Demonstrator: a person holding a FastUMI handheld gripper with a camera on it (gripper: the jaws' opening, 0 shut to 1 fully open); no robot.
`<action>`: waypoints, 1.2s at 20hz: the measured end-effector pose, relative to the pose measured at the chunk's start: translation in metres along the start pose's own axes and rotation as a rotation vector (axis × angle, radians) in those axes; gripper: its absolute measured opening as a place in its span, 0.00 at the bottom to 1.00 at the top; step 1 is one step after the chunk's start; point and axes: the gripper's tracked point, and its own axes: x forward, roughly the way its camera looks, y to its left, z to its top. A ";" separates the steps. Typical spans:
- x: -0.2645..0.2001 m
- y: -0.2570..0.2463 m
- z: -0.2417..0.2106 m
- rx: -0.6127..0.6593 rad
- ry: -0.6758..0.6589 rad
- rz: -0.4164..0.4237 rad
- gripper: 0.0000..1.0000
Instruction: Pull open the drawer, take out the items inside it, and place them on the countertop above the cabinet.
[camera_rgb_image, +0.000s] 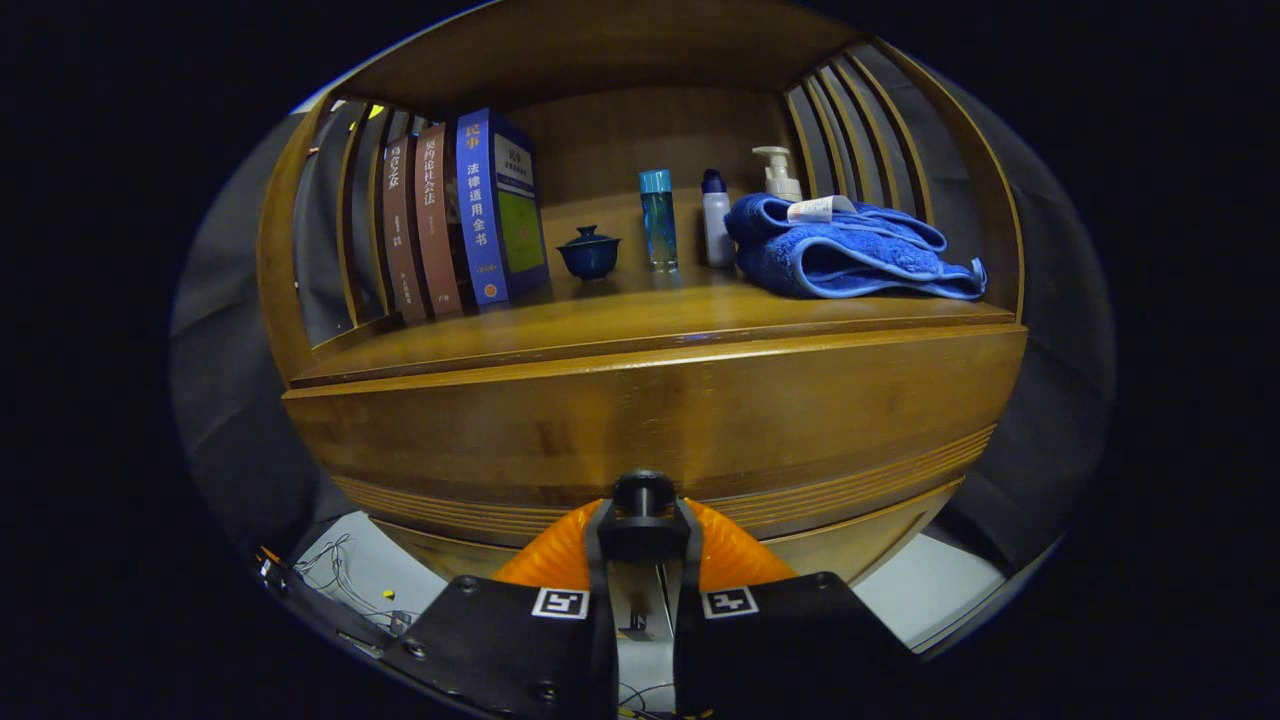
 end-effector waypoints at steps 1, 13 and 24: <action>-0.003 0.000 -0.001 -0.006 0.005 -0.001 0.26; -0.088 -0.004 -0.037 -0.017 0.083 0.019 0.26; -0.153 -0.007 -0.074 -0.002 0.167 0.033 0.26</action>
